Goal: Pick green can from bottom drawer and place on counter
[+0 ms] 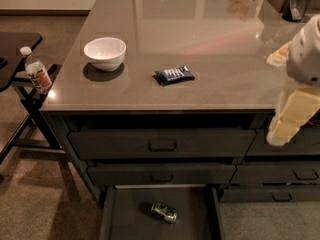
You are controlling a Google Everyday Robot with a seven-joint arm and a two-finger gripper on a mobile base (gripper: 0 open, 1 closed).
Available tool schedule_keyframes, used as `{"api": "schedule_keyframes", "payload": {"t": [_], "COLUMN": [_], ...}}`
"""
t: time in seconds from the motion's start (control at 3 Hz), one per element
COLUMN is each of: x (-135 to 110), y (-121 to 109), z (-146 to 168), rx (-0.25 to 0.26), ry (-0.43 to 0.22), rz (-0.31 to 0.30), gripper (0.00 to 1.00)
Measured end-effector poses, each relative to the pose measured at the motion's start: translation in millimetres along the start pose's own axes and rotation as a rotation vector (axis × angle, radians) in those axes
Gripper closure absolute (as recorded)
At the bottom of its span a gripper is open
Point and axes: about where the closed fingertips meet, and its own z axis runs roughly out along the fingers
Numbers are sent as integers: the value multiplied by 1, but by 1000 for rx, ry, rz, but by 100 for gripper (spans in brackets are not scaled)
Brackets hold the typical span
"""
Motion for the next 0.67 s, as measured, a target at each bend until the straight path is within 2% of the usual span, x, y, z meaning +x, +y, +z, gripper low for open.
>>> {"api": "schedule_keyframes", "payload": {"t": [0.33, 0.67], "x": [16, 34], "y": [25, 72], "z": [47, 117], "rx": [-64, -167], "ry": [-66, -126], "rz": [0, -41], "gripper": [0, 0]}}
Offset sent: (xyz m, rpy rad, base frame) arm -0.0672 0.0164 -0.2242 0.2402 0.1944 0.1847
